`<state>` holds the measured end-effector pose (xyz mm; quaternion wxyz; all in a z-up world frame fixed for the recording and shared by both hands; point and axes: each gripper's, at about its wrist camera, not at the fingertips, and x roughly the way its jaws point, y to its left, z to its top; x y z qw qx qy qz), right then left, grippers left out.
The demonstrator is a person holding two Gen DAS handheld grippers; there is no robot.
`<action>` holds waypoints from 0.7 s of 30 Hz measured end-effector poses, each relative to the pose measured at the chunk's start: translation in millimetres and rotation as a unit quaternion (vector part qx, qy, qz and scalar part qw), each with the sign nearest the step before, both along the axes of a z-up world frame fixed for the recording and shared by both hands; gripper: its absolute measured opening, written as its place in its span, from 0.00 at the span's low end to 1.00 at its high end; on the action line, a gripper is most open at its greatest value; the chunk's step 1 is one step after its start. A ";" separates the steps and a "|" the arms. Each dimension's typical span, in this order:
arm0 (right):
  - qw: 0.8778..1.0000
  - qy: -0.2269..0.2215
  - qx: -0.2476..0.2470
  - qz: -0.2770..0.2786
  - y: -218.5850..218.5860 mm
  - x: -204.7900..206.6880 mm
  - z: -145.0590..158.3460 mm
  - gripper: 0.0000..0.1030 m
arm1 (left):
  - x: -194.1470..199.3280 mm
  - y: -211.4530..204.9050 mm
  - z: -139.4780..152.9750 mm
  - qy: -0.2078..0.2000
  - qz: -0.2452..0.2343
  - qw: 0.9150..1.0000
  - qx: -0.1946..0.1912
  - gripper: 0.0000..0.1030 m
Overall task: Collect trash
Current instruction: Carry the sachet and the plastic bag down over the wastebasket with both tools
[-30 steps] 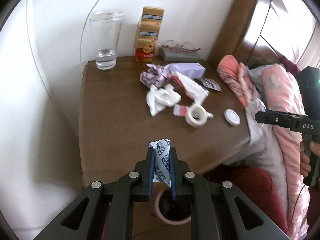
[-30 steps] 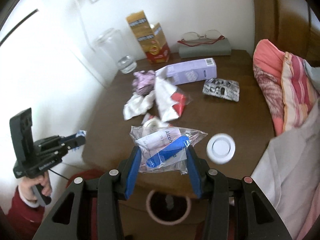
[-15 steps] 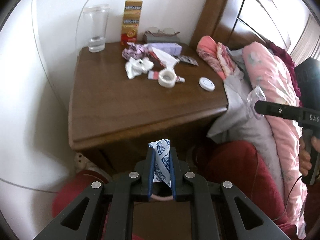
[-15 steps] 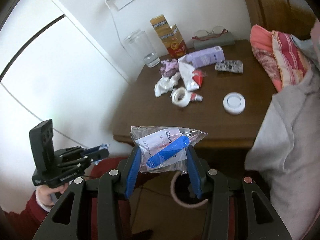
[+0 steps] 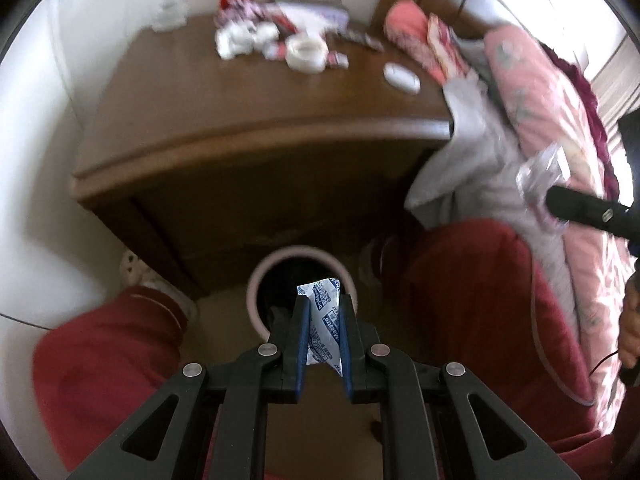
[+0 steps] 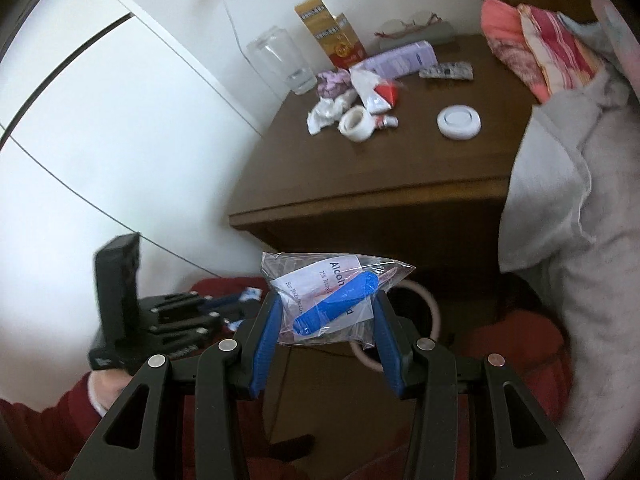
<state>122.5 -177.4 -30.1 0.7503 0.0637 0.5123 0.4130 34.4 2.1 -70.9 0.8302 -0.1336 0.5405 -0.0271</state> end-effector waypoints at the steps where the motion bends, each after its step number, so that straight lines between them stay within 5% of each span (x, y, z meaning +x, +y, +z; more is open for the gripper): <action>1: 1.000 0.002 0.000 -0.001 -1.4 -0.6 -2.1 0.43 | 2.0 -3.0 -7.3 0.008 -0.004 1.000 -0.001 0.14; 13: 0.999 0.040 -0.004 -0.016 -12.5 3.2 -30.8 0.43 | 51.7 -2.8 -104.4 0.129 -0.001 0.991 -0.037 0.14; 21: 0.997 0.066 -0.006 -0.028 -13.3 15.2 -46.8 0.43 | 71.0 -8.1 -139.1 0.157 0.012 0.987 -0.034 0.14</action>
